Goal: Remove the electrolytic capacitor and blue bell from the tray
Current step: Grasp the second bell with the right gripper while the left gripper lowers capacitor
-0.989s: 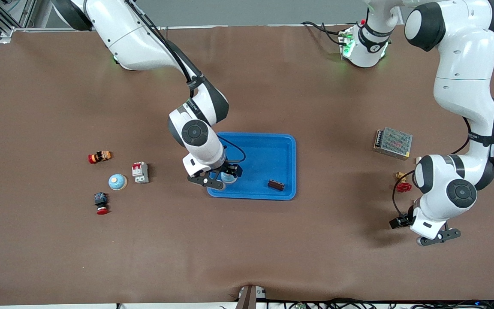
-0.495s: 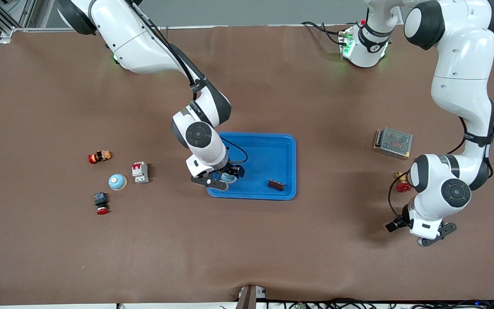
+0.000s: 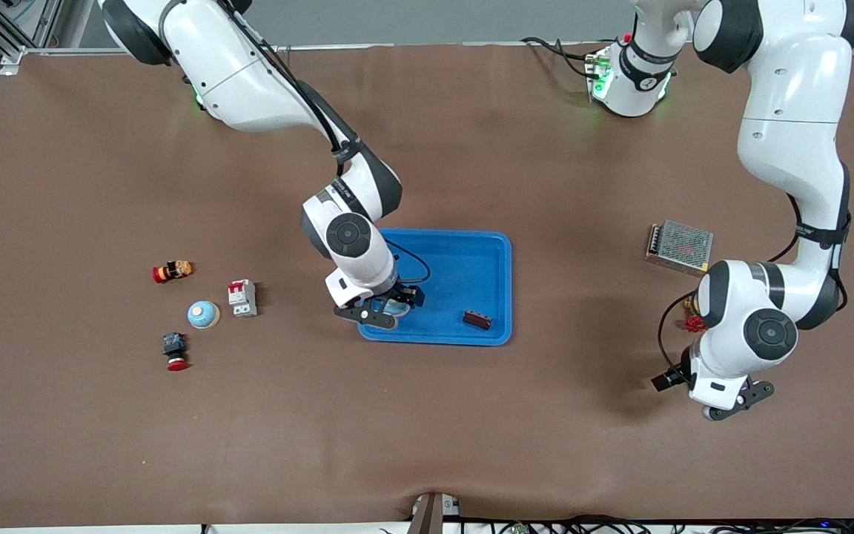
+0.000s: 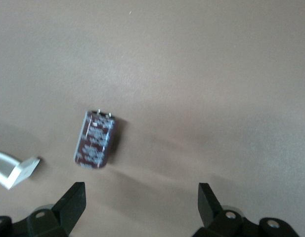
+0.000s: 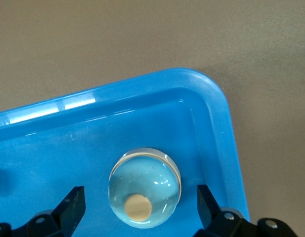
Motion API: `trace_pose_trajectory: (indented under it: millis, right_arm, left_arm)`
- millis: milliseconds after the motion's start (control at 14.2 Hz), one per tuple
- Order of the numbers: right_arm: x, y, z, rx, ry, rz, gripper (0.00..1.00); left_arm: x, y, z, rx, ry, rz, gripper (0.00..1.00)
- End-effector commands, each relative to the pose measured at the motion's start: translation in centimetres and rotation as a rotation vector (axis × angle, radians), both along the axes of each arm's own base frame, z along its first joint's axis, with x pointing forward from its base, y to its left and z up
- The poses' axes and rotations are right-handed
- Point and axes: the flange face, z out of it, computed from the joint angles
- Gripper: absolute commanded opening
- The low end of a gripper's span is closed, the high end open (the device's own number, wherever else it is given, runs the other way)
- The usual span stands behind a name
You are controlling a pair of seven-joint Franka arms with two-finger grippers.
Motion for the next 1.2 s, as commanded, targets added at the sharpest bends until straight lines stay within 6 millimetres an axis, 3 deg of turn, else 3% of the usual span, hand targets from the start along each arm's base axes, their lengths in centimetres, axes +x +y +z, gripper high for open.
trace_pose_trajectory:
  millis: [0, 141, 212, 424, 918, 1130]
  right_arm:
    - [0.3, 0.6, -0.3, -0.007, -0.017, -0.008, 1.0]
    - [0.2, 0.7, -0.4, -0.007, -0.016, -0.006, 1.0]
    - [0.1, 0.8, -0.5, -0.005, -0.019, -0.005, 1.0]
    - [0.0, 0.9, -0.9, -0.007, -0.015, -0.004, 1.0]
    - [0.1, 0.9, -1.5, -0.005, -0.017, -0.005, 1.0]
    - [0.1, 0.9, -1.6, -0.005, -0.015, -0.005, 0.9]
  left_arm:
    - [-0.2, -1.3, 2.0, 0.021, 0.022, 0.091, 1.0]
    - [-0.3, -2.0, 2.5, 0.019, 0.004, 0.202, 1.0]
    - [-0.4, -4.0, 3.0, 0.006, -0.002, 0.226, 1.0]
    - [-1.1, -7.3, 3.3, -0.02, 0.0, 0.338, 1.0]
    - [-2.4, -13.7, 4.5, -0.068, -0.004, 0.546, 1.0]
    - [-3.4, -16.5, 4.1, -0.062, -0.005, 0.632, 1.0]
